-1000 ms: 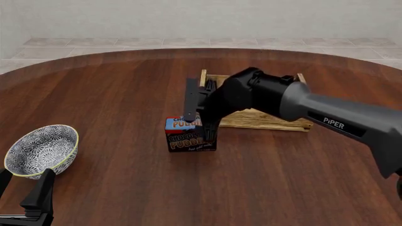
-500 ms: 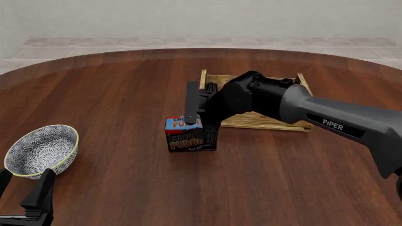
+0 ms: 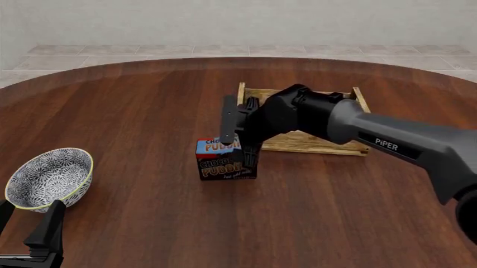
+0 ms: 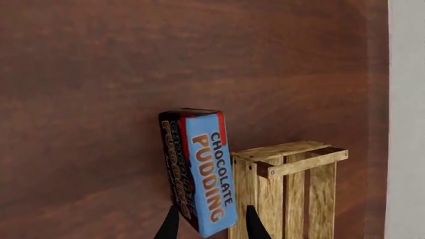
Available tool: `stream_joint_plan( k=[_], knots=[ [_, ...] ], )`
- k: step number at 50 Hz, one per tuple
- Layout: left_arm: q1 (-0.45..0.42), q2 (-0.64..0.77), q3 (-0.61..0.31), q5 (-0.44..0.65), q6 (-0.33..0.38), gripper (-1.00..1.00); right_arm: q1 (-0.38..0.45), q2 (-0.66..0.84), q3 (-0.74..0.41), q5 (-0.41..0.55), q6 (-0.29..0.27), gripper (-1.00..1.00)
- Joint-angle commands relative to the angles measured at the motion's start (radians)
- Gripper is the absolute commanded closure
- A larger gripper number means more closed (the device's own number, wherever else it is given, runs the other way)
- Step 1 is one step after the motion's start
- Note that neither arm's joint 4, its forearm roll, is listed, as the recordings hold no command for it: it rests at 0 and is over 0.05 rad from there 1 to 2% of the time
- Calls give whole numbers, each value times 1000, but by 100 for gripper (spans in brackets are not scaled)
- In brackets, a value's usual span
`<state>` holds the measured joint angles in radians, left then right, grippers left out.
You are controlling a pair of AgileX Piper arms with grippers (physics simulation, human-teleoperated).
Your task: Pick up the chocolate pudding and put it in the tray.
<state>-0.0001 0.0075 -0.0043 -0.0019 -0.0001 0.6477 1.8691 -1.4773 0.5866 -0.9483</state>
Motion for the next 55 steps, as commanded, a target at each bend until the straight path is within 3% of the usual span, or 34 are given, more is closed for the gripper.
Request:
stream_joint_plan(
  k=[1,55],
  knots=[
    [0,0,0,0,0,-100,0,10,-3,-8,3,-100],
    [0,0,0,0,0,-100,-6,49,-42,-6,21,-100]
  ],
)
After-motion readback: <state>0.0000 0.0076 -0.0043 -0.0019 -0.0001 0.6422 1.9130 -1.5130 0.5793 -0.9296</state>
